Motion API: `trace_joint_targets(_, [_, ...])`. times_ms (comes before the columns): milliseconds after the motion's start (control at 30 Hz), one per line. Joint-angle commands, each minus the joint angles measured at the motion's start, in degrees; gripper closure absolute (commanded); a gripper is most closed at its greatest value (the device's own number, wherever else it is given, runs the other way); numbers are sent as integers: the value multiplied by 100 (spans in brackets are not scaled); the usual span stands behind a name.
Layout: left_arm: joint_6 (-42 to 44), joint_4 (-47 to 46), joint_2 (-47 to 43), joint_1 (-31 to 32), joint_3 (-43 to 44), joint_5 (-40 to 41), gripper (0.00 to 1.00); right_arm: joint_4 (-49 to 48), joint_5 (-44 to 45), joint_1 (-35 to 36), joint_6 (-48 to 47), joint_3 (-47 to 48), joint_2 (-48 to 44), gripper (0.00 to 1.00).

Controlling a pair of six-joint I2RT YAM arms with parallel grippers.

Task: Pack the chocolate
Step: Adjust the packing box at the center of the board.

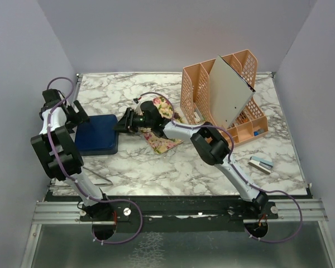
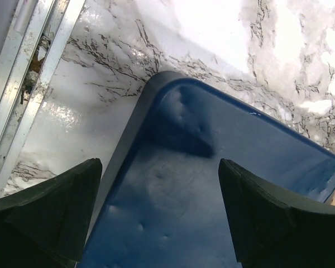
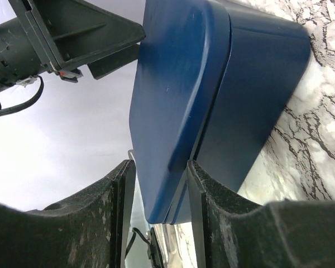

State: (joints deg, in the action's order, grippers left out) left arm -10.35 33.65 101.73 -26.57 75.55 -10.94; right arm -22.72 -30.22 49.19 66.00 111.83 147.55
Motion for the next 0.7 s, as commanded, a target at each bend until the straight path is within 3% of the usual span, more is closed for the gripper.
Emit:
trace_joint_targets(0, [77, 99, 153, -50, 179, -226, 7, 169, 135, 39, 44, 267, 219, 54])
trace_joint_targets(233, [-222, -178, -16, -9, -347, -1353, 20, 69, 42, 41, 70, 430, 341, 54])
trace_joint_targets(500, [-579, -555, -583, 194, -1086, -2461, 24, -1012, -614, 20, 360, 640, 457, 56])
trace_joint_targets(667, [-617, -570, -848, 222, -1224, -2463, 25, -390, -928, 14, 165, 1181, 617, 58])
